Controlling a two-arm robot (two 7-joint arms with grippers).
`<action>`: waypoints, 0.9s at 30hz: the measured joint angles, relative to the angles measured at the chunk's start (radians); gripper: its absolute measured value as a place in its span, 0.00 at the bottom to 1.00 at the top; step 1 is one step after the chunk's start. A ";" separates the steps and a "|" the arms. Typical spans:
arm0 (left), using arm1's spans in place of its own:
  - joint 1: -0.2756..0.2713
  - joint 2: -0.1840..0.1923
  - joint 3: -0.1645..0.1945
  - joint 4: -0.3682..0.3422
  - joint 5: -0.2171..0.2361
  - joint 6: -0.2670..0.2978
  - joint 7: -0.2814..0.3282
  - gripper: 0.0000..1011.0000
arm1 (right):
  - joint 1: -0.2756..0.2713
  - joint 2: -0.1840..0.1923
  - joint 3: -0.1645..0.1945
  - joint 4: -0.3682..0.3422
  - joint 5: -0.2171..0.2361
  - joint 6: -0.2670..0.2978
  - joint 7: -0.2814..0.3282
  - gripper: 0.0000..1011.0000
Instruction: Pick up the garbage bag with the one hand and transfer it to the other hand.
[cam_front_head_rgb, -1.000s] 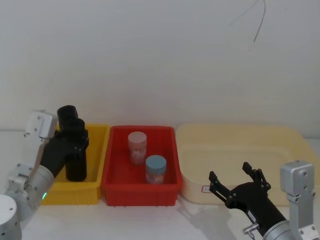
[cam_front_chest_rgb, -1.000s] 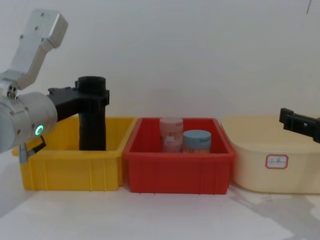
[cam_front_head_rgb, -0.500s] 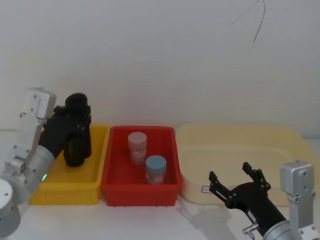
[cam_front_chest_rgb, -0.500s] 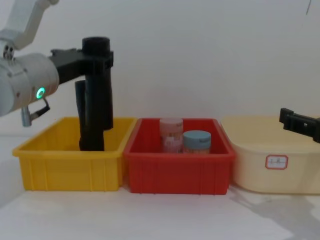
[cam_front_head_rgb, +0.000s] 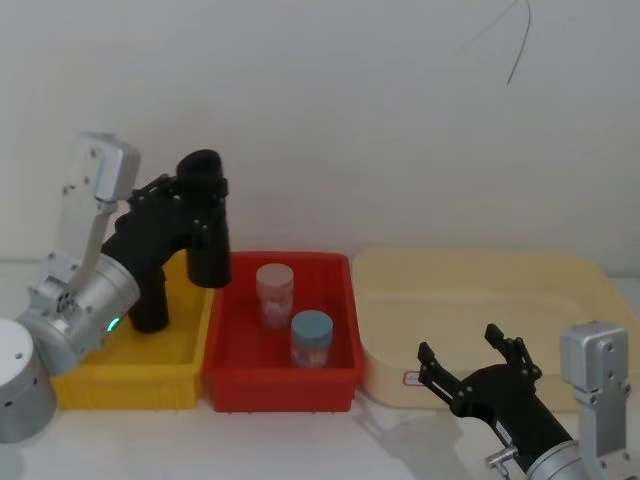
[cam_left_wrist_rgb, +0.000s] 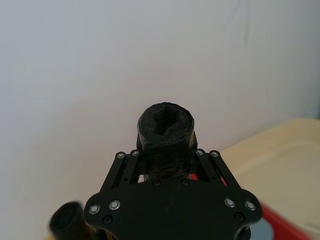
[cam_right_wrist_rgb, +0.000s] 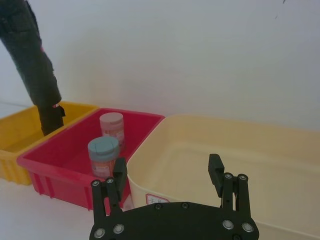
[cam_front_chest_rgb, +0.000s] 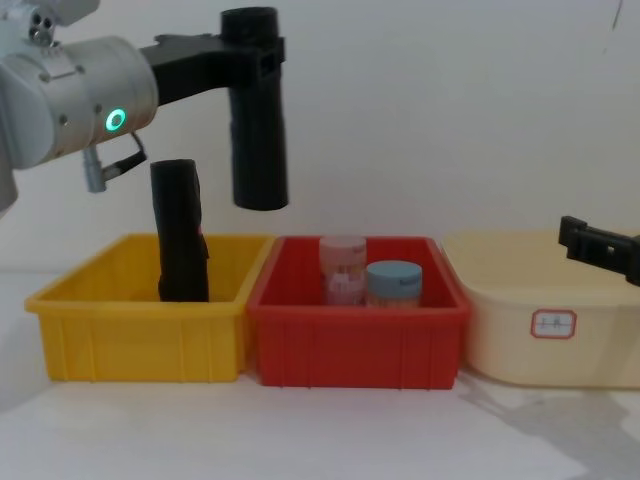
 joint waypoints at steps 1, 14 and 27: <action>0.000 0.000 0.000 0.000 0.000 0.000 0.000 0.40 | 0.000 0.000 0.000 0.000 0.000 0.000 0.000 0.99; -0.042 -0.019 0.047 0.001 -0.069 0.031 -0.136 0.40 | 0.000 0.000 0.000 0.000 0.000 0.000 0.000 0.99; -0.091 -0.054 0.103 0.057 -0.157 0.064 -0.288 0.40 | 0.000 0.000 0.000 0.000 0.000 0.000 0.000 0.99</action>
